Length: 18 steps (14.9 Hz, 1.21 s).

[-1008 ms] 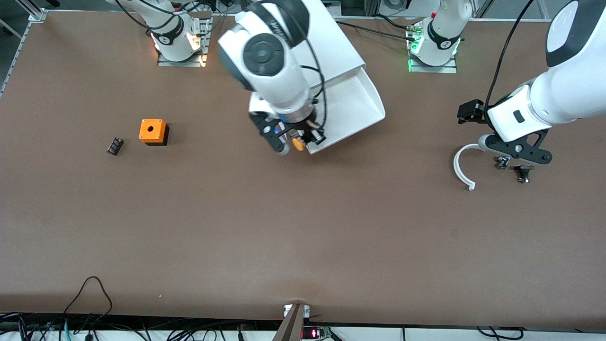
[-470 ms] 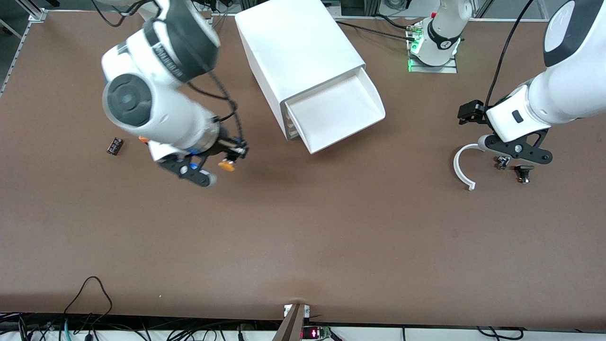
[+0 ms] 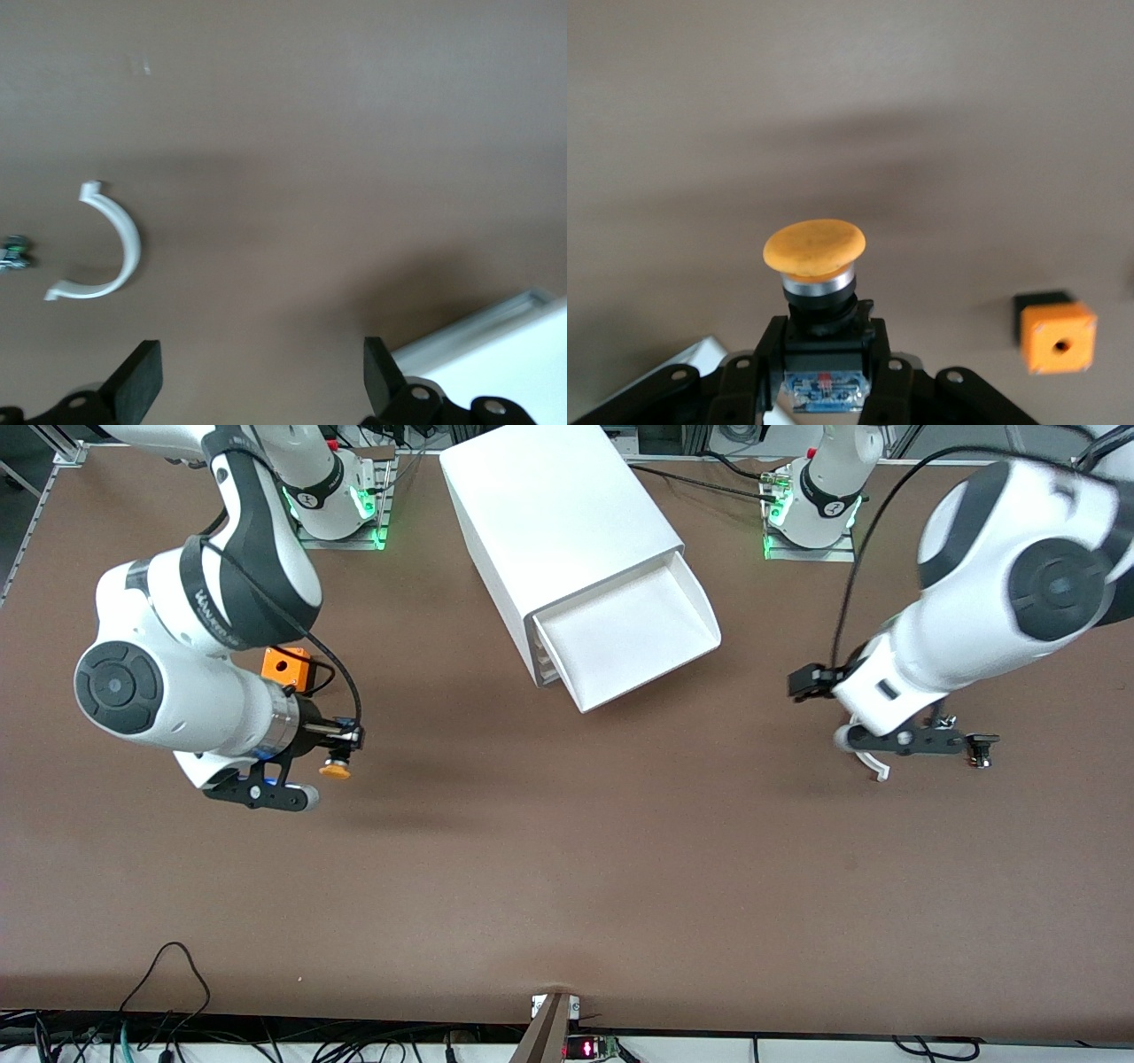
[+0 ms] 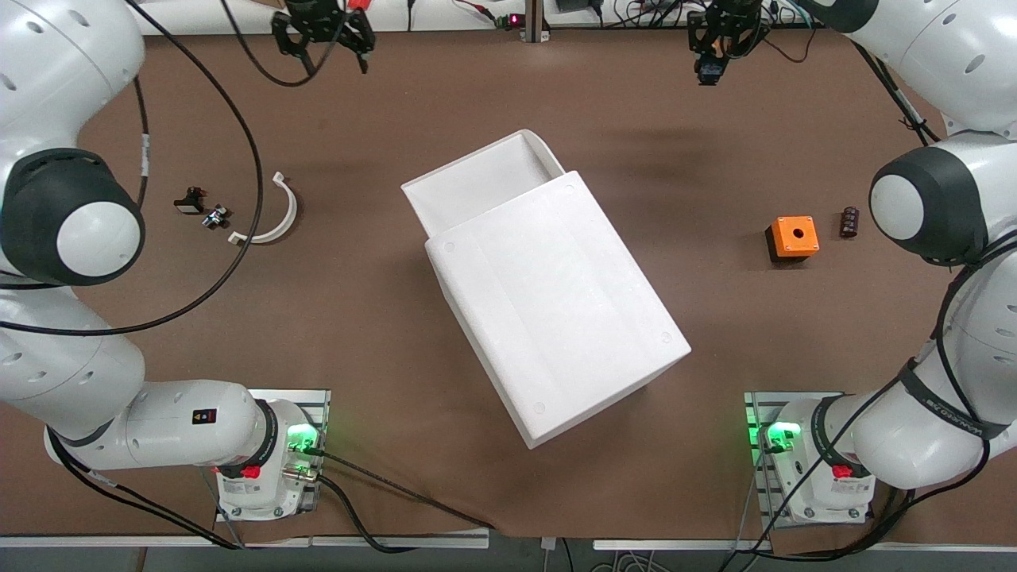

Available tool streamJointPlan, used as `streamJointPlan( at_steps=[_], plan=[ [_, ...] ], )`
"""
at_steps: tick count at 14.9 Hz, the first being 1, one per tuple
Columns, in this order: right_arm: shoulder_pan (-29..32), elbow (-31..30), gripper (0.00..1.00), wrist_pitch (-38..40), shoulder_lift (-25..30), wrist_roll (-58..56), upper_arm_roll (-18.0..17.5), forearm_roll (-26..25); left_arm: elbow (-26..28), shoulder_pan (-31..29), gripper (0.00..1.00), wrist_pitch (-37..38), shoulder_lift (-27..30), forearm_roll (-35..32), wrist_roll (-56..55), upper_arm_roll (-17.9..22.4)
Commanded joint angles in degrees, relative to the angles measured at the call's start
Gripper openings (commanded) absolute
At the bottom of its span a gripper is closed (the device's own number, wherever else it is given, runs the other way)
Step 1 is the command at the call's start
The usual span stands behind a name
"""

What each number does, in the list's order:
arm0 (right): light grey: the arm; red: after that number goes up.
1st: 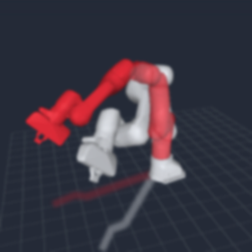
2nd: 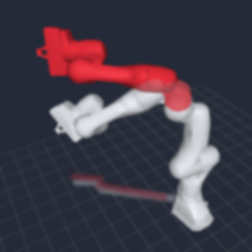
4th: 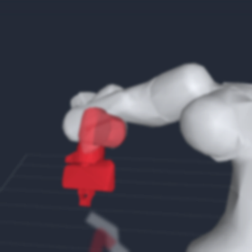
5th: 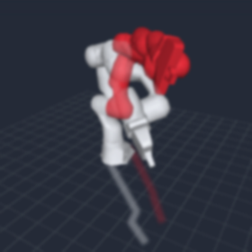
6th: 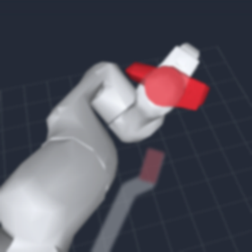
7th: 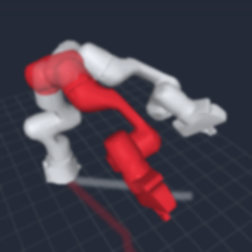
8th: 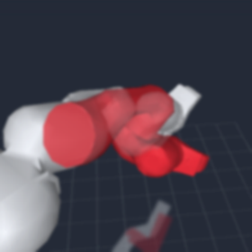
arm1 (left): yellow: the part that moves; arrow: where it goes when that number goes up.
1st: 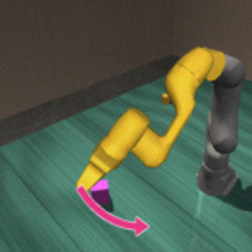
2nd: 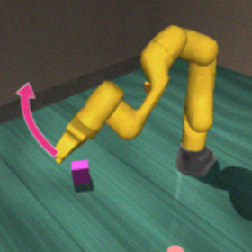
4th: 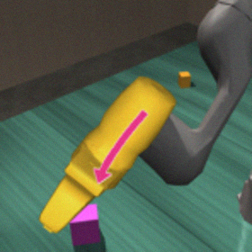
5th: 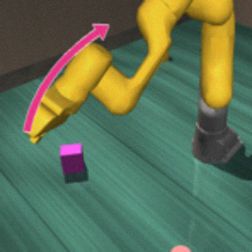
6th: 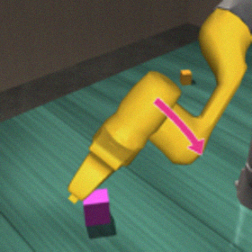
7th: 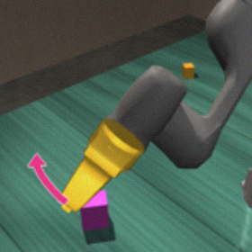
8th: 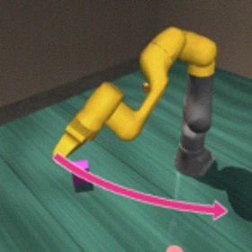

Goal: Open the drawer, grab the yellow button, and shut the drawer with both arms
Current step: 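Push the drawer shut with the left gripper while the right gripper carries the button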

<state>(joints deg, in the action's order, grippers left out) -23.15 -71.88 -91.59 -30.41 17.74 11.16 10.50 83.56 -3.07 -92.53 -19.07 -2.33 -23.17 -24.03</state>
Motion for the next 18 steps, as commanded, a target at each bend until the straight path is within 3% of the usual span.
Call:
streamJointPlan(
  at_steps=[1, 5, 7, 11, 14, 18],
  plan=[
    [-0.7, -8.5, 0.0, -6.0, 2.4, -7.2, 2.9, -1.1, 2.9, 3.3, 1.0, -6.7, -1.2, -0.8, -10.8, -0.1],
    [-0.7, -17.9, 0.0, -16.8, 2.5, -14.8, 5.9, -1.1, 12.0, 8.9, 1.0, -19.5, -1.2, -1.4, -26.7, -0.1],
    [-0.7, -22.4, 0.0, -23.1, 2.3, -17.1, 6.9, -1.1, 14.3, 10.6, 1.0, -22.6, -1.5, -7.2, -31.7, -0.1],
    [0.7, -29.6, 0.0, -34.3, 0.6, -18.3, 7.1, -0.7, 16.8, 13.8, 1.0, -22.9, -1.4, -8.2, -40.7, -1.1],
    [2.0, -33.1, 0.0, -40.4, -1.2, -18.5, 7.0, -0.2, 18.4, 13.3, 1.0, -22.5, -0.9, -2.8, -42.9, -5.1],
    [2.6, -35.5, 0.0, -45.4, -3.3, -20.0, 6.8, 2.2, 19.7, 13.8, 1.0, -22.4, 0.0, -2.3, -47.7, -10.3]
  ],
)
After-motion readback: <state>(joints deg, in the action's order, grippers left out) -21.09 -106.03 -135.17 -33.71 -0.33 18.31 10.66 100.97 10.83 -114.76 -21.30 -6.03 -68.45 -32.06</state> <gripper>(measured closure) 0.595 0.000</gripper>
